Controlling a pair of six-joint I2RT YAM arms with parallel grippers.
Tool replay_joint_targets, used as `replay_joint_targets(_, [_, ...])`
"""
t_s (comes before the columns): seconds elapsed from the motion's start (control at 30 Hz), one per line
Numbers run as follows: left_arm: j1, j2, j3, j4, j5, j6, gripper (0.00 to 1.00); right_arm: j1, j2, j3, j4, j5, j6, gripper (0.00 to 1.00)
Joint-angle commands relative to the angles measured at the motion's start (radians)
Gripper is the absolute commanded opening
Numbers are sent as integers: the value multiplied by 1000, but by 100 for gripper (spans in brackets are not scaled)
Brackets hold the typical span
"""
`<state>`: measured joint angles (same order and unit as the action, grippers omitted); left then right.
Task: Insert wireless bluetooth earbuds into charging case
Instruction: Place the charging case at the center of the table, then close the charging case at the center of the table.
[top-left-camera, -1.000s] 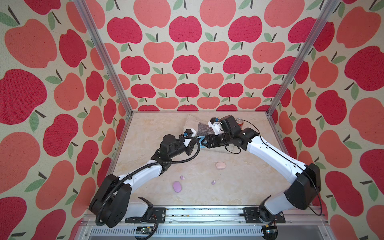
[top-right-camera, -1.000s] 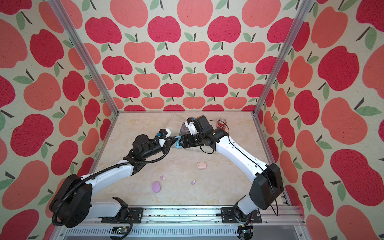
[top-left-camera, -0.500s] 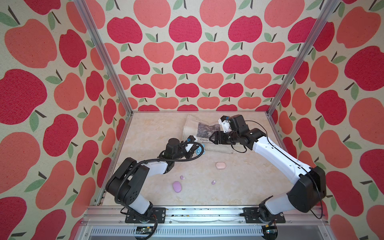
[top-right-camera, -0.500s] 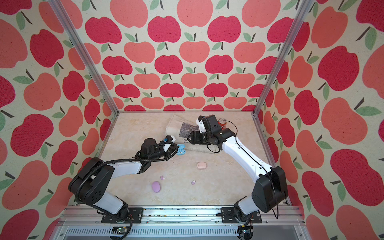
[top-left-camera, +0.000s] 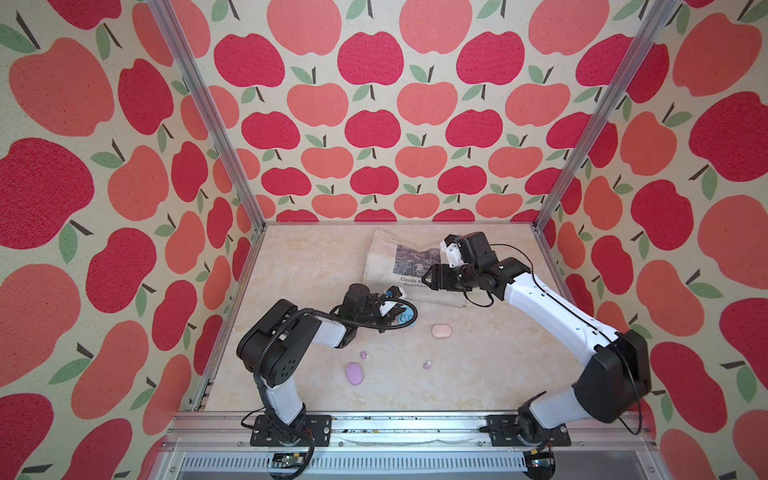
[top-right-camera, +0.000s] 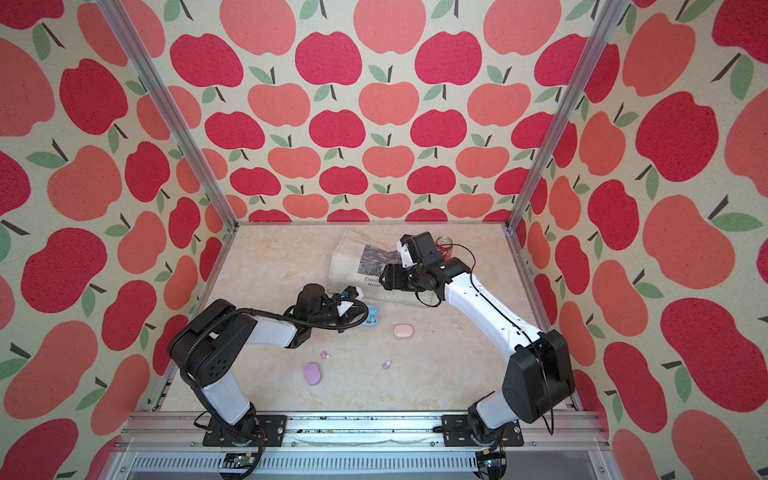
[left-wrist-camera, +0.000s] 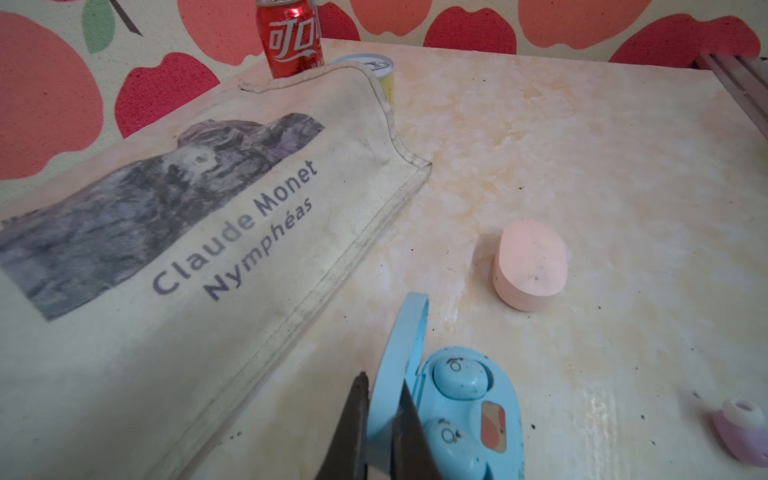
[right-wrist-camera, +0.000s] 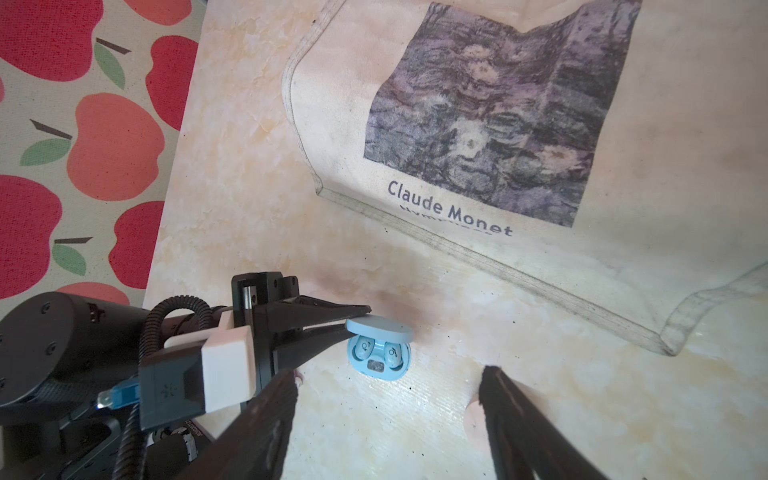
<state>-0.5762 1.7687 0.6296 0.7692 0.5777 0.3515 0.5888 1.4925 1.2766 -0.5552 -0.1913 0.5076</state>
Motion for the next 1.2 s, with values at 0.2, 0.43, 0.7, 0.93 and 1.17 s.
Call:
replay_joint_targets(0.2, [-31,52,70,-131,29,115,0,-6,-7,-8,-26,30,20,73])
replay_joint_targets(0.43, [-39,62,70,-169,7,136,13,-6,-17,-15,-33,34,23,74])
replay_joint_targets(0.7, [-29,-24,10,-109,-53,63,40,-7,-7,-12,-94,83,-15,75])
replay_joint_targets(0.93, [0,-337,-149,-2,-234,-145,70,12,114,62,-208,184,-157,75])
replay_joint_targets(1.17, [158,-866,-238,-342,-258,-478,97,109,273,142,-217,287,-235,75])
